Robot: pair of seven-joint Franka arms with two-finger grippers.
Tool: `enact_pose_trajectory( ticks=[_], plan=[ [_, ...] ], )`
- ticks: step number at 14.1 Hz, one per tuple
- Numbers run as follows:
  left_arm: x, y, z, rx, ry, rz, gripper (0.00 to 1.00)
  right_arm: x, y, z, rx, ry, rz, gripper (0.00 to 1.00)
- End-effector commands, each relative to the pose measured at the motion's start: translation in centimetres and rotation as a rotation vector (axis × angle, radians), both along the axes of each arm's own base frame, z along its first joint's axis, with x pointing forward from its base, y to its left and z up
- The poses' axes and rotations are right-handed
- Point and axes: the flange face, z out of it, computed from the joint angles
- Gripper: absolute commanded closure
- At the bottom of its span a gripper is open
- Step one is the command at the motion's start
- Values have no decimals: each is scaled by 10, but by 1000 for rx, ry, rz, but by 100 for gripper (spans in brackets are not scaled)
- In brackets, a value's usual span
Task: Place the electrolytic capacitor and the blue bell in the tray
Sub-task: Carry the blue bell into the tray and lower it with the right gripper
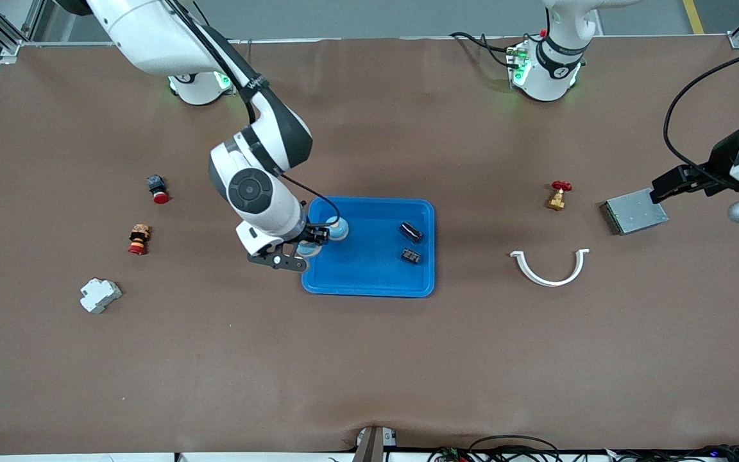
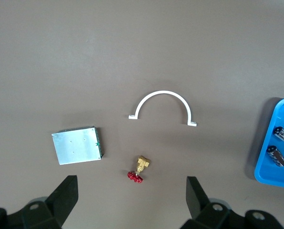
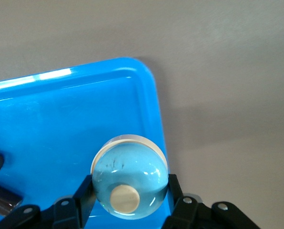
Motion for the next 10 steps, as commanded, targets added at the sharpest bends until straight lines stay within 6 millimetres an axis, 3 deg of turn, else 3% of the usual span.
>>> enact_pose_trajectory(
  ticks=[1,3,5,8,10],
  plan=[
    [-41,-15,25,-4,-54,-21,0,9,17,-9,7,-1,-26,87],
    [-47,-31,23,1,-45,-36,0,11,19,-20,14,-9,-27,87],
    [-38,-39,24,29,-56,-65,0,13,22,-33,28,-24,-31,87],
    [-38,-38,49,29,-91,-62,0,15,32,-54,44,-34,-28,87],
    [-41,-34,51,15,-70,-44,0,13,39,-62,44,-32,-18,87]
  ],
)
